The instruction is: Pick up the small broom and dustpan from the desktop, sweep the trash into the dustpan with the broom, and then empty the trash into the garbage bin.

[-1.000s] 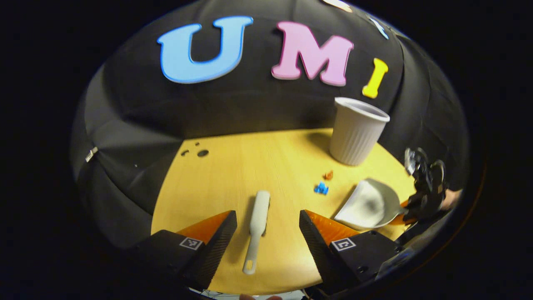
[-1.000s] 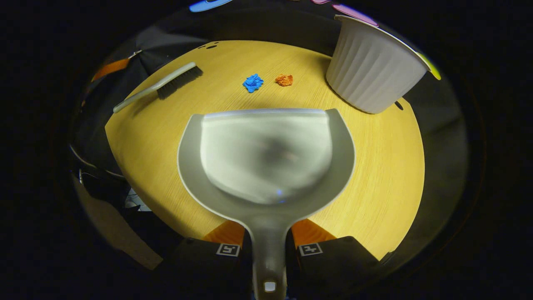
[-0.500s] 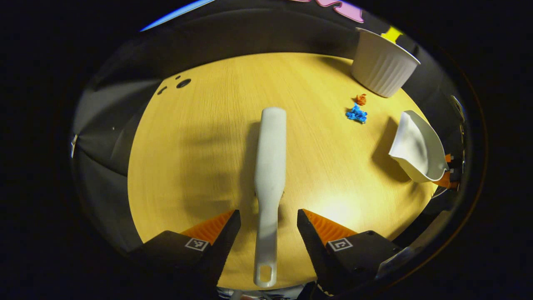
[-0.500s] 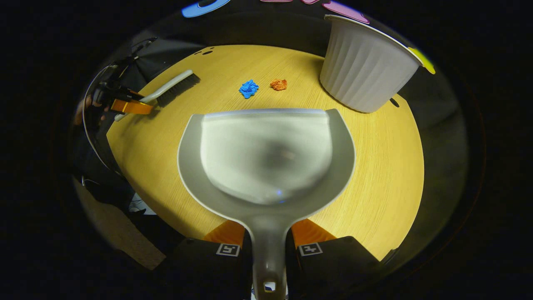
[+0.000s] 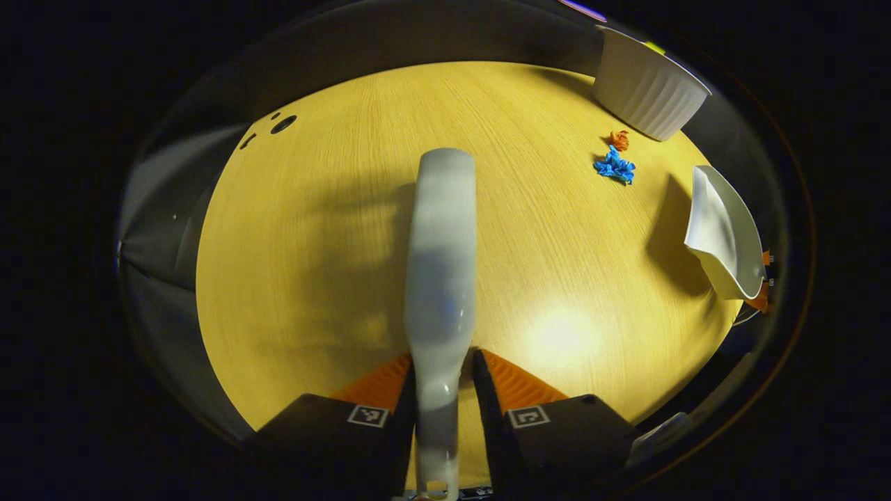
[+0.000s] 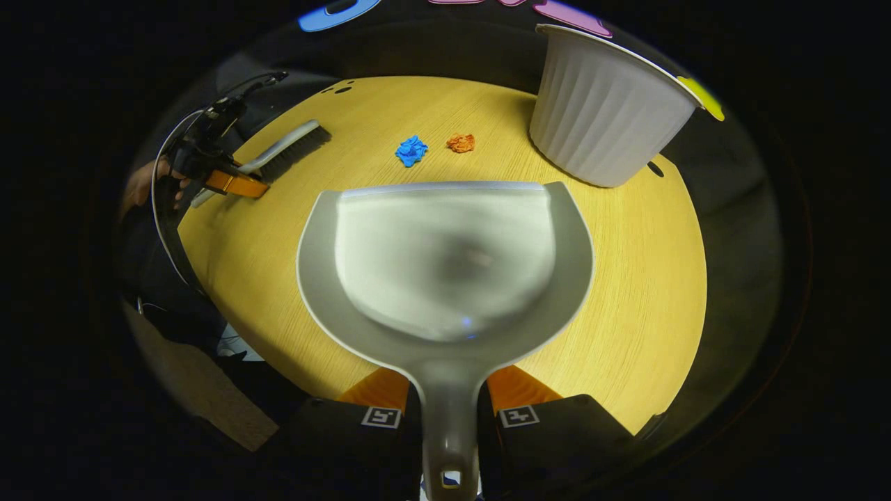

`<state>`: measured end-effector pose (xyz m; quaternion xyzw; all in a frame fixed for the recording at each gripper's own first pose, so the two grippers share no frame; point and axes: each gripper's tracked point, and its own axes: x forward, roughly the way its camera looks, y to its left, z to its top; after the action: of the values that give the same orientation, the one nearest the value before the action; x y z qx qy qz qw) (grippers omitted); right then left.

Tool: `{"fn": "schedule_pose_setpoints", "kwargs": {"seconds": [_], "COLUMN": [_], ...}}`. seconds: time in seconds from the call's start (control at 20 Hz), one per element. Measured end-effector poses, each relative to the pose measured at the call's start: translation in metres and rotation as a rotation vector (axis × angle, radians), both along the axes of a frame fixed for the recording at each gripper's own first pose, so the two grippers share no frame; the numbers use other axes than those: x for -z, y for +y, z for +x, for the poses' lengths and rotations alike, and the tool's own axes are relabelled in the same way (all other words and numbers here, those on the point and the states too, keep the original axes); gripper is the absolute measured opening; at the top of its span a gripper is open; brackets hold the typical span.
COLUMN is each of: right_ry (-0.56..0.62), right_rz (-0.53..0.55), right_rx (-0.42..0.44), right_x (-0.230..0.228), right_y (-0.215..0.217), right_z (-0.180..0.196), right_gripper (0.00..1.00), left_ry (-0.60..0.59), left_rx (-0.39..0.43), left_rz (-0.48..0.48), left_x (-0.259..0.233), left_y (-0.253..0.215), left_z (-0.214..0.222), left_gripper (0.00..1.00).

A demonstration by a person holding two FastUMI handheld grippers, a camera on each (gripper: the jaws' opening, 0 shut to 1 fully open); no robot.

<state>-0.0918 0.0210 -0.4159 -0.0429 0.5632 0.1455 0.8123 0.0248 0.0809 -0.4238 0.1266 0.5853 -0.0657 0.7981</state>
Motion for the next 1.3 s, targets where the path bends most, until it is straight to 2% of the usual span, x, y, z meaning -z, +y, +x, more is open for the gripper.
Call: {"fn": "schedule_pose_setpoints", "kwargs": {"seconds": [0.05,0.1,0.15,0.4,0.45,0.6,0.7,0.75,0.8,1.0,1.05,1.2,1.25,1.3], "right_ry": [-0.002,-0.003,0.000,0.024,0.037,0.079,0.107,0.114,0.121,0.132,0.133,0.139,0.141,0.141], "right_rz": [0.004,0.006,0.007,-0.034,-0.049,-0.063,-0.067,-0.073,-0.079,-0.089,-0.085,-0.074,-0.068,-0.065], "right_rx": [0.005,0.007,0.005,-0.063,-0.083,-0.116,-0.126,-0.133,-0.142,-0.158,-0.159,-0.167,-0.169,-0.172], "right_x": [-0.001,-0.001,-0.003,-0.003,-0.002,0.004,0.008,0.008,0.010,0.020,0.021,0.022,0.022,0.022], "right_y": [0.000,0.001,0.001,-0.008,-0.011,-0.012,-0.013,-0.013,-0.015,-0.017,-0.017,-0.017,-0.018,-0.019], "right_z": [0.000,0.000,0.000,0.003,0.003,0.009,0.011,0.012,0.012,0.016,0.017,0.018,0.018,0.018], "right_gripper": [0.36,0.31,0.36,0.31,0.36,0.39,0.31,0.41,0.36,0.36,0.41,0.31,0.31,0.36], "left_ry": [0.005,0.001,0.003,-0.032,-0.039,-0.039,-0.034,-0.033,-0.034,-0.034,-0.041,-0.047,-0.042,-0.028], "left_rx": [0.007,0.008,0.011,-0.021,-0.005,0.076,0.122,0.138,0.156,0.227,0.246,0.319,0.351,0.383], "left_rz": [0.000,0.008,0.018,0.018,0.028,0.058,0.066,0.066,0.063,0.085,0.095,0.111,0.103,0.088], "left_x": [0.001,0.003,0.000,-0.016,-0.020,-0.022,-0.020,-0.019,-0.018,-0.011,-0.010,-0.008,-0.006,-0.004], "left_y": [-0.002,-0.002,0.001,-0.009,-0.014,-0.041,-0.065,-0.077,-0.090,-0.127,-0.133,-0.155,-0.164,-0.173], "left_z": [0.000,0.001,0.002,0.018,0.027,0.051,0.067,0.075,0.082,0.110,0.118,0.133,0.134,0.131], "left_gripper": [0.41,0.37,0.31,0.28,0.27,0.26,0.27,0.27,0.27,0.26,0.25,0.26,0.26,0.28]}}
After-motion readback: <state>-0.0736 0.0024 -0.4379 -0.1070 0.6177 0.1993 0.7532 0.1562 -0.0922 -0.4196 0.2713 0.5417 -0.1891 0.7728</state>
